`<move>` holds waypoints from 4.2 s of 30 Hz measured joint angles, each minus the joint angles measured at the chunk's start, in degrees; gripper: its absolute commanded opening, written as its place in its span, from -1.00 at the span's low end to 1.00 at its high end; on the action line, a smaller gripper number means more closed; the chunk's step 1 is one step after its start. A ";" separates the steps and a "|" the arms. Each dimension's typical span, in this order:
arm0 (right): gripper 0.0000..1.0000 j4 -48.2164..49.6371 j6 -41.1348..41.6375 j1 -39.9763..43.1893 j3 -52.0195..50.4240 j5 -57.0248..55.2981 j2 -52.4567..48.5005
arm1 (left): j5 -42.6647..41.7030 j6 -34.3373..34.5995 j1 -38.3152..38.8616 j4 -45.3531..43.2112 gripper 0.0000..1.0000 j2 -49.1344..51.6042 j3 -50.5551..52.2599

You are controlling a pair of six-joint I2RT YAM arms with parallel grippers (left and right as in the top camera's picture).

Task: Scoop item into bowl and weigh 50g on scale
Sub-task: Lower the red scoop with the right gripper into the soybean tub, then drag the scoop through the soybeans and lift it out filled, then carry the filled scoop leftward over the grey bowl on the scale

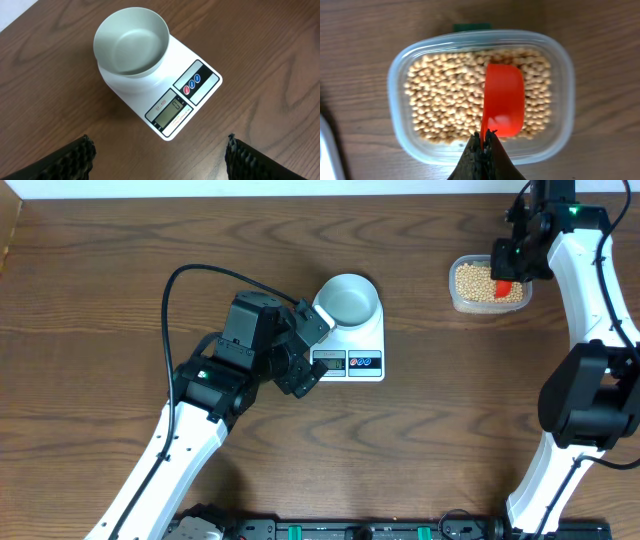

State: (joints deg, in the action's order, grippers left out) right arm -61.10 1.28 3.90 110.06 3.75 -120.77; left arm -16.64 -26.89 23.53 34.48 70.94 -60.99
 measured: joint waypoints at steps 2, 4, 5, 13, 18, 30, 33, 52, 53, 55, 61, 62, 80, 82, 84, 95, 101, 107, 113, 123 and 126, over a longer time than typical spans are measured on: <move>-0.97 0.00 -0.72 0.11 0.00 1.95 -0.15 | 0.00 0.00 0.00 0.00 0.71 0.00 0.00; -0.98 -0.07 -1.40 0.46 0.00 4.04 -0.37 | 0.00 0.00 -0.02 0.00 0.72 0.00 0.00; -0.98 -0.13 -1.81 0.74 0.00 5.18 -0.48 | 0.00 0.00 0.00 0.00 0.71 0.00 0.00; -0.98 -0.98 -4.09 4.33 0.00 13.90 -0.70 | 0.00 0.00 0.00 0.00 0.71 0.00 0.00; -0.98 -1.46 -5.29 6.34 -0.15 18.58 -0.70 | 0.00 0.00 0.00 0.00 0.71 0.00 0.00; -0.97 1.27 -6.82 10.54 -5.07 29.00 -0.70 | 0.00 0.00 0.00 0.00 0.71 0.00 0.00; -0.98 2.32 -6.95 11.72 -6.51 32.06 -0.70 | 0.02 0.00 0.00 0.00 0.71 0.00 0.00; -0.97 3.10 -6.93 13.55 -7.52 40.02 -0.72 | 0.00 0.00 0.00 0.00 0.71 0.00 0.00; -0.97 3.23 -6.93 13.64 -7.52 40.35 -0.72 | 0.00 0.00 0.00 0.00 0.71 0.00 0.00; -0.97 3.34 -6.93 14.01 -7.52 40.79 -0.72 | 0.00 0.00 0.00 0.00 0.71 0.00 0.00; -0.97 3.32 -6.93 16.09 -7.52 41.64 -0.72 | 0.00 0.00 0.00 0.00 0.72 0.00 0.00; -0.98 3.32 -6.93 16.35 -7.52 41.97 -0.72 | 0.00 0.00 -0.02 0.00 0.72 0.00 0.00; -0.97 3.37 -6.93 20.63 -7.54 52.43 -0.72 | 0.00 0.00 0.00 0.00 0.71 0.00 -0.02; -0.97 3.39 -6.95 20.76 -7.54 53.33 -0.72 | 0.00 0.00 0.00 0.00 0.71 0.00 0.00; -0.97 3.43 -6.95 20.90 -7.54 54.05 -0.72 | 0.00 0.00 0.00 0.00 0.71 0.00 0.00; -0.97 3.67 -6.95 21.00 -7.54 56.54 -0.72 | 0.00 0.00 0.00 0.00 0.71 0.00 0.00; -0.97 4.70 -6.95 21.00 -7.54 60.37 -0.72 | 0.00 0.00 -0.02 0.00 0.72 0.00 0.00; -0.97 4.87 -6.95 20.92 -7.54 64.06 -0.72 | 0.00 0.00 0.00 0.00 0.71 0.00 0.00; -0.97 4.87 -6.95 19.80 -7.54 66.34 -0.72 | 0.02 0.00 0.00 0.00 0.72 0.00 0.00; -0.97 5.35 -6.95 13.88 -7.54 67.60 -0.72 | 0.00 0.00 0.00 0.00 0.71 0.00 0.00; -0.97 5.73 -6.95 11.76 -7.54 67.71 -0.72 | 0.00 0.00 -0.02 0.00 0.71 0.00 0.00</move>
State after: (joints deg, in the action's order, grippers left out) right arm -55.37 -5.67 15.66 102.52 71.46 -121.49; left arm -16.64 -26.89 23.51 34.48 70.94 -60.99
